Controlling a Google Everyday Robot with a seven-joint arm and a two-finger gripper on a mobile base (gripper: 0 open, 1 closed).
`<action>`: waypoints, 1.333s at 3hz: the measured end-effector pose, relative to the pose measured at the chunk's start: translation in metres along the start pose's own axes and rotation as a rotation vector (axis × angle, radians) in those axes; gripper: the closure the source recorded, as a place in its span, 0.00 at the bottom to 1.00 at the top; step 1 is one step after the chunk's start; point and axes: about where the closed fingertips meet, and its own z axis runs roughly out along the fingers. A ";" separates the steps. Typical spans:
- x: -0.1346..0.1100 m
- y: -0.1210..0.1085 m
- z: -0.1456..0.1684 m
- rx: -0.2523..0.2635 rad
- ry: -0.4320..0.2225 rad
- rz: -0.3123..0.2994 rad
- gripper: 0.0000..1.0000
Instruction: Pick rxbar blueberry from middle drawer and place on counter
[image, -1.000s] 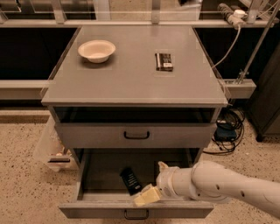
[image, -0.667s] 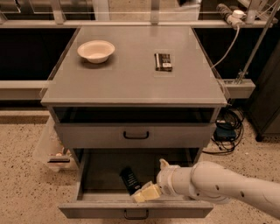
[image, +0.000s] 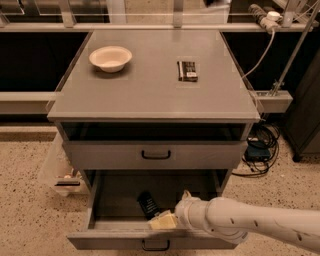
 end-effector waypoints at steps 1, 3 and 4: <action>0.008 -0.032 0.043 0.086 -0.043 0.065 0.00; 0.008 -0.059 0.078 0.154 -0.085 0.130 0.00; 0.011 -0.031 0.092 0.122 -0.072 0.112 0.00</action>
Offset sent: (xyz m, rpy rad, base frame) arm 0.1074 0.0010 -0.0915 0.0458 -0.0636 -0.3079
